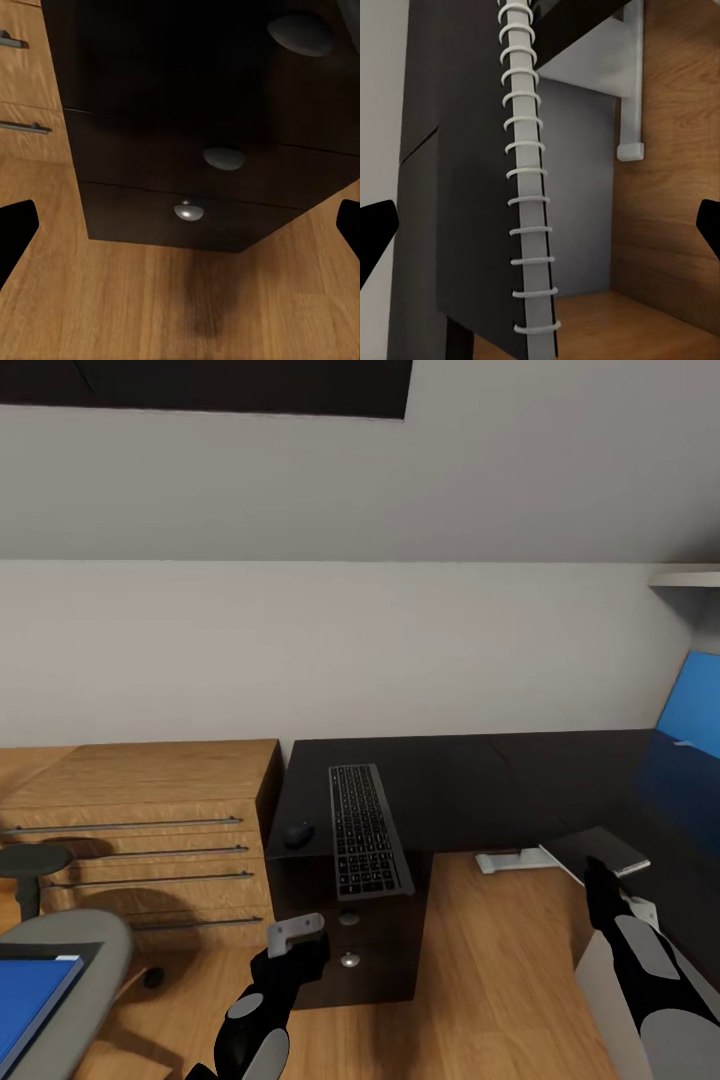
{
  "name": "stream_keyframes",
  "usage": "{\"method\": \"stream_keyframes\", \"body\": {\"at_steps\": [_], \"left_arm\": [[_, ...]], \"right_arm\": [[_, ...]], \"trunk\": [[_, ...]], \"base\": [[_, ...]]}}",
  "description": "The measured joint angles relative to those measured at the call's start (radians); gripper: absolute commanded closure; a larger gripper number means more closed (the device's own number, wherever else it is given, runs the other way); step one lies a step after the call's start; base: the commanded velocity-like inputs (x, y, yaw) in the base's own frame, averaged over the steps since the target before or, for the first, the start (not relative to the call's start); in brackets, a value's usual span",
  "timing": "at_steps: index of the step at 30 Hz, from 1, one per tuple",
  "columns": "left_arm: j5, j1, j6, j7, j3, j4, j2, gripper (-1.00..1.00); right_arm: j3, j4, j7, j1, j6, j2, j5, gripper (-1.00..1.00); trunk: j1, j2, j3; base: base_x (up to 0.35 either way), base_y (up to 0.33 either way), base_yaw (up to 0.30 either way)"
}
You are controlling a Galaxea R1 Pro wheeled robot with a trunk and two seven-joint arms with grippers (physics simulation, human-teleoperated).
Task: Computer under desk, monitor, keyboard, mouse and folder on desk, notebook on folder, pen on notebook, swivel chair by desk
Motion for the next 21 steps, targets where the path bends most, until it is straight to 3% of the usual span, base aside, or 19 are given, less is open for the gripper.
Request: {"method": "stream_keyframes", "body": {"at_steps": [21], "left_arm": [[0.001, 0.0, 0.0, 0.001, 0.0, 0.0, 0.0, -1.0]], "right_arm": [[0.006, 0.002, 0.001, 0.0, 0.0, 0.001, 0.001, -1.0]], "trunk": [[0.0, 0.0, 0.0]], "base": [[0.002, 0.0, 0.0]]}}
